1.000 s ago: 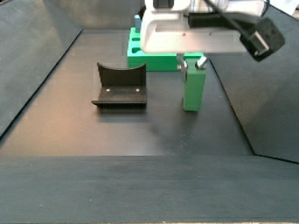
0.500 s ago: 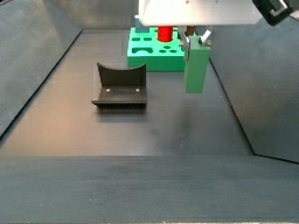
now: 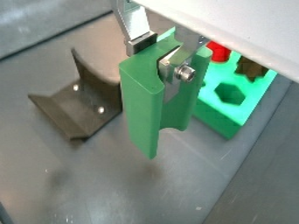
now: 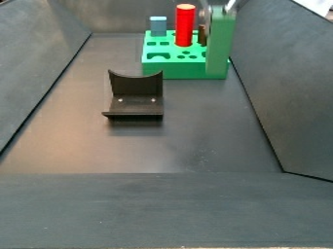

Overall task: Pick up the arch object. Move up. Rotate the arch object. Move to above the board. Insert the arch object.
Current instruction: Rotate the arch object.

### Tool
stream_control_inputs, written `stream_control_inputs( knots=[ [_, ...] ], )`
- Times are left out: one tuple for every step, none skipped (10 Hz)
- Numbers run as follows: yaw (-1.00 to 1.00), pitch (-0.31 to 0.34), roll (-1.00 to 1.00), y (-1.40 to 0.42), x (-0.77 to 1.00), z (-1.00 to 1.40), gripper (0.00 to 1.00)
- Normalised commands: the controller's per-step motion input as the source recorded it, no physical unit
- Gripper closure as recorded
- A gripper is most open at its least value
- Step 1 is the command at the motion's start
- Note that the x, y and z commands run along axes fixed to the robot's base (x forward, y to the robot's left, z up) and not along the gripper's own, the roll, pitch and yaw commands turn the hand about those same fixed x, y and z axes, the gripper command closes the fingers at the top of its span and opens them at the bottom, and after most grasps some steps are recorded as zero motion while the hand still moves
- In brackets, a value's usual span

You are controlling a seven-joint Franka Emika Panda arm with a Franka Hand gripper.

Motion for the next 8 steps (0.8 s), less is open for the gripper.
stream_control_inputs(
  knots=[
    [0.02,0.05,0.01,-0.14,0.0,0.86,1.0],
    [0.02,0.07,0.01,-0.08,0.01,0.63,1.0],
    [0.02,0.081,0.01,-0.06,0.02,0.46,1.0],
    [0.02,0.083,0.01,-0.04,0.01,0.34,1.0],
    [-1.0,-0.037,0.0,0.0,0.0,0.0,1.0],
    [-1.0,-0.042,0.0,0.01,0.01,-0.09,1.0],
    [-1.0,-0.058,0.0,0.02,0.02,-0.06,1.0],
    [-1.0,-0.069,0.0,0.02,0.01,-0.05,1.0]
  ],
)
